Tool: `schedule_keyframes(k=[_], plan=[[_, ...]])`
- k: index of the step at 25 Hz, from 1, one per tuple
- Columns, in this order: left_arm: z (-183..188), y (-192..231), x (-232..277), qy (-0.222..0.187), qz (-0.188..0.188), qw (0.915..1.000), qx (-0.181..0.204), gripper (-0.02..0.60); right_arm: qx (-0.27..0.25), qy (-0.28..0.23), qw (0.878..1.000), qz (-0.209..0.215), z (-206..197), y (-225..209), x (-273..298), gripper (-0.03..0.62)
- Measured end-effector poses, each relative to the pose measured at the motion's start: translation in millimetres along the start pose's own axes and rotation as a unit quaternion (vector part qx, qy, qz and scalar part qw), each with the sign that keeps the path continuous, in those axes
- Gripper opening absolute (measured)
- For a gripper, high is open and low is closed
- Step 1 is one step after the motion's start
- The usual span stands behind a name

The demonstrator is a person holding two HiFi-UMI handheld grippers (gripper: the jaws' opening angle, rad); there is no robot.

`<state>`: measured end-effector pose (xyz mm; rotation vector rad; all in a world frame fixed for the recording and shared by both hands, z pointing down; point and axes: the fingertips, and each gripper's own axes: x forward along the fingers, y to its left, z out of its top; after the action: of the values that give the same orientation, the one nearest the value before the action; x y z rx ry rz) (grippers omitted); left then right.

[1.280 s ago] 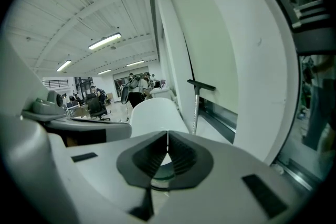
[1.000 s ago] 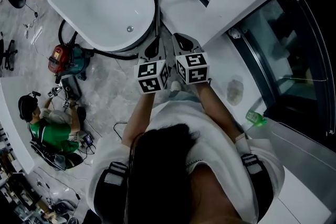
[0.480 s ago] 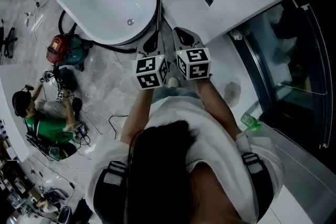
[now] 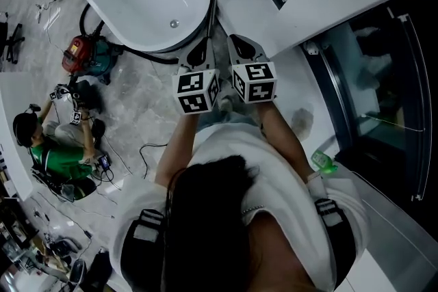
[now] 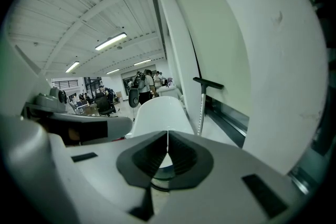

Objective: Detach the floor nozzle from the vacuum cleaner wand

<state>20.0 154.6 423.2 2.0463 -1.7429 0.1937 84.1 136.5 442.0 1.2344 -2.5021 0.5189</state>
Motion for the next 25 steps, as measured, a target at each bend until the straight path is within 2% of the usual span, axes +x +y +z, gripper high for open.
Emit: schedule_keyframes(k=[10,17,25], plan=[[1.3,7.2,1.5,-0.002,-0.005,0.9999,0.013,0.004,-0.006,-0.001,1.0,-0.005,2.5,6.0,8.8,0.015],[4.5,18.1,13.1,0.0,-0.005,0.9999,0.009,0.005,-0.011,0.001,1.0,-0.009,6.9,6.1,24.0,0.015],[18.7,32.4,31.6,0.004,-0.012,0.9998,0.012,0.003,-0.006,0.0,1.0,-0.021,22.0,0.6,46.7,0.015]])
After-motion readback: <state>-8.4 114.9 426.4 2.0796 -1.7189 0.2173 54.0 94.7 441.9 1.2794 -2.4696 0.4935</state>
